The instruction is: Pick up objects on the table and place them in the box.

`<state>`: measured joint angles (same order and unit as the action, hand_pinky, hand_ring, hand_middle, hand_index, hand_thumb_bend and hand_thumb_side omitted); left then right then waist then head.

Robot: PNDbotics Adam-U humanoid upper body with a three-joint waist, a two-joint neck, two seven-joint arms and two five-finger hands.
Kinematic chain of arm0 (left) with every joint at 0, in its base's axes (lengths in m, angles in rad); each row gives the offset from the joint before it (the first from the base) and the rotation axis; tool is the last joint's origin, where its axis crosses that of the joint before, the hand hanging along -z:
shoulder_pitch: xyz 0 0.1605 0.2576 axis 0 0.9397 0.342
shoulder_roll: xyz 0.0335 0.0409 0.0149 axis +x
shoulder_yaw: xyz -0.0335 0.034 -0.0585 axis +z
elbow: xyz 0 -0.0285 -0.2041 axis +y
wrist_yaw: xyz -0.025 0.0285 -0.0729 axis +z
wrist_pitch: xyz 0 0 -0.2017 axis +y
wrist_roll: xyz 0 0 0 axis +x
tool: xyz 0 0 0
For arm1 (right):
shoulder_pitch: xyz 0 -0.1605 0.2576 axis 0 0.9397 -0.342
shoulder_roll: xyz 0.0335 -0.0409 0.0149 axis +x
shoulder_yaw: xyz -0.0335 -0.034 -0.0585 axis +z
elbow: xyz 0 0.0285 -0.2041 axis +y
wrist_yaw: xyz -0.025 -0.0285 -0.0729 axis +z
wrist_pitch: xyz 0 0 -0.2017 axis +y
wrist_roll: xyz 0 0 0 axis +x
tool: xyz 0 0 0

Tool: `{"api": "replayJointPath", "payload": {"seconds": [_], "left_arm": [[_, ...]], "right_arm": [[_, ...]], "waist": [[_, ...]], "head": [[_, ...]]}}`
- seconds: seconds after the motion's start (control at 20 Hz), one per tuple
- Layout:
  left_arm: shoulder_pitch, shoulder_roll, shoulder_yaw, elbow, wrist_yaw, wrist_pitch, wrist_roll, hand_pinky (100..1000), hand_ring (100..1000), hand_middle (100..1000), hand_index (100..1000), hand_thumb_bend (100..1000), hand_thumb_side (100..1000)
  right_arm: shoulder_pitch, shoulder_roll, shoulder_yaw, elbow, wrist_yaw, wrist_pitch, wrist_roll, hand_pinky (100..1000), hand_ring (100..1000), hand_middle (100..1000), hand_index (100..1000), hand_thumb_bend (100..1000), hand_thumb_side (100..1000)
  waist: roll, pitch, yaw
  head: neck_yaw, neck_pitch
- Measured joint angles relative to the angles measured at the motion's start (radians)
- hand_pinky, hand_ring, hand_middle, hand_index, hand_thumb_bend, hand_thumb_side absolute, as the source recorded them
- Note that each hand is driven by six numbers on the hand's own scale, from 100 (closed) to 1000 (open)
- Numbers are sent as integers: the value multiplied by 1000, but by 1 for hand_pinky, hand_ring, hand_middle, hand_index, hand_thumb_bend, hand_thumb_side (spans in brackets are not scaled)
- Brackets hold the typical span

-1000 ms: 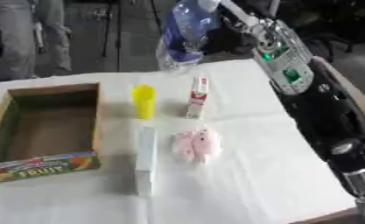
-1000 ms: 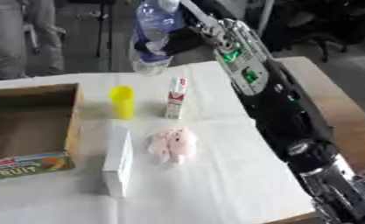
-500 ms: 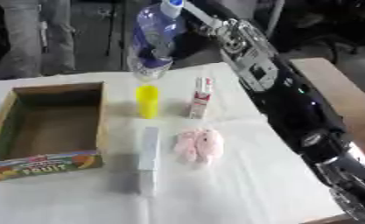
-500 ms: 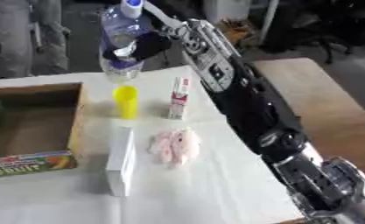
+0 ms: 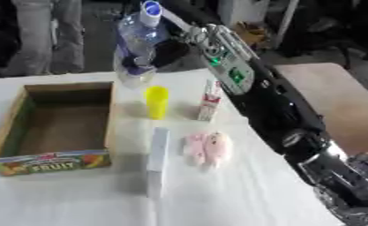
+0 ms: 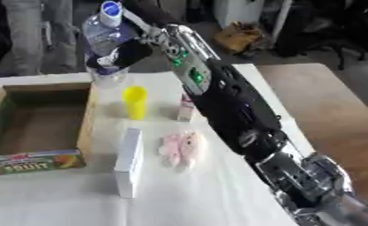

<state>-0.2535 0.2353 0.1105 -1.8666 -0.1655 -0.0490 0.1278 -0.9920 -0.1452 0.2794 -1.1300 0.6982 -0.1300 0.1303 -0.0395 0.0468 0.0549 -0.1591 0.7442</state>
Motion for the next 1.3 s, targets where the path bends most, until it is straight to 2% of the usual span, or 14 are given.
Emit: {"api": "replayJointPath", "payload": {"seconds": [0.25, 0.5, 0.65, 0.85, 1.15, 1.3], "left_arm": [[-30, -17, -16, -3, 6, 5, -3, 741, 839, 757, 859, 445, 960], [-53, -27, -27, -7, 7, 9, -14, 742, 840, 758, 859, 447, 955], [-59, -34, -28, -12, 7, 8, -17, 743, 839, 759, 858, 452, 945], [-77, -34, -28, -45, 5, 2, -13, 743, 838, 759, 858, 460, 936], [-83, -34, -27, -70, 0, 4, -5, 745, 836, 760, 857, 472, 923], [-89, -34, -19, -88, -6, 4, 5, 744, 836, 760, 857, 472, 924]], "right_arm": [[-21, 29, -45, 106, 70, 53, -49, 149, 308, 582, 559, 100, 100], [-33, 57, -64, 184, 142, 85, -84, 151, 310, 583, 558, 100, 100], [-34, 71, -65, 203, 160, 82, -91, 150, 310, 583, 560, 100, 100], [-38, 81, -60, 205, 164, 60, -79, 150, 311, 583, 561, 100, 100], [-39, 84, -56, 200, 164, 48, -66, 149, 311, 582, 561, 100, 100], [-48, 85, -47, 174, 162, 41, -61, 152, 313, 583, 564, 100, 100]], "waist": [[-6, 13, 49], [-6, 22, 71], [-9, 27, 85], [-26, 31, 129], [-28, 30, 139], [-41, 19, 160]], "head": [[-19, -31], [-31, -50], [-33, -57], [-37, -62], [-39, -62], [-39, -62]]}}
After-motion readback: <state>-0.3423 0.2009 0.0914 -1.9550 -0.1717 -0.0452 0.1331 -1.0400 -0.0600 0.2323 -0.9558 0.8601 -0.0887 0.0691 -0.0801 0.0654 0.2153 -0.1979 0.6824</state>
